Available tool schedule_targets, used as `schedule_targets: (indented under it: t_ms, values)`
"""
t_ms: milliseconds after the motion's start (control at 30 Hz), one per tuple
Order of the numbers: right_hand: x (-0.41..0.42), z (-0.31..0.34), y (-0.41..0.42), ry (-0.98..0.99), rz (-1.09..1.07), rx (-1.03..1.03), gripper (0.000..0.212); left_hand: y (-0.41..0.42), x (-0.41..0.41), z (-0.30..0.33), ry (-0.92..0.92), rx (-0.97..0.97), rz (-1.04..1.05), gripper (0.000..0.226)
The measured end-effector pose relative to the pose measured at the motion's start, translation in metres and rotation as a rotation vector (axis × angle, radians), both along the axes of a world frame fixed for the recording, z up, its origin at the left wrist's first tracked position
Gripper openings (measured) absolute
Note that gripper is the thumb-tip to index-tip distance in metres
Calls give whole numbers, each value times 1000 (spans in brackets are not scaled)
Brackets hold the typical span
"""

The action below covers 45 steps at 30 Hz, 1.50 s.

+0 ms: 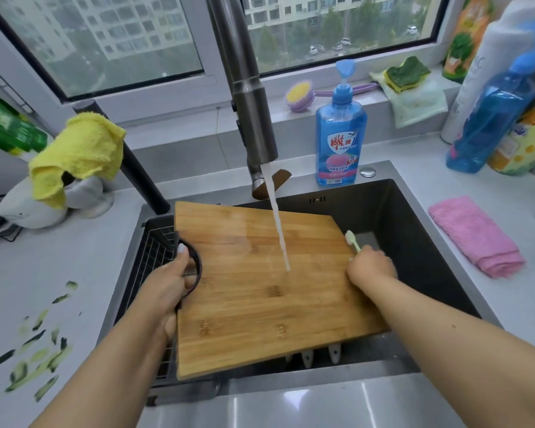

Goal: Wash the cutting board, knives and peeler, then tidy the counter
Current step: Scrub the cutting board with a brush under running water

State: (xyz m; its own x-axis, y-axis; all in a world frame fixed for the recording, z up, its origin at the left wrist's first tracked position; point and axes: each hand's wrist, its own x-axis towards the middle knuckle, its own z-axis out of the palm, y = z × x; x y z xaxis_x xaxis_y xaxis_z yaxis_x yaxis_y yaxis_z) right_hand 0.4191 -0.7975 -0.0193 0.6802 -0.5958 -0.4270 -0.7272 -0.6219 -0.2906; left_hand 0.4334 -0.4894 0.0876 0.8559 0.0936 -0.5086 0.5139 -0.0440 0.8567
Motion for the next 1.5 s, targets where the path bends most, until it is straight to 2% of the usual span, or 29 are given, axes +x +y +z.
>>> schedule_targets:
  t_ms: [133, 233, 633, 833, 1200, 1500]
  values:
    - [4, -4, 3, 79, -2, 152, 49, 22, -2, 11, -9, 8, 40, 48]
    - [4, -1, 22, 52, 21, 202, 47, 36, -4, 15, -8, 3, 67, 45]
    - [-4, 14, 107, 18, -47, 225, 38, 127, 9, 18, 22, -30, 48, 53]
    - [-3, 31, 155, 21, -76, 195, 45, 183, 18, 25, 48, -64, 3, 53]
    - [28, 63, 232, -43, -62, 169, 21, 279, 43, 56, -6, -39, -21, 51]
    - [50, 57, 270, -76, 50, 167, 16, 321, 59, 65, -27, 13, -38, 51]
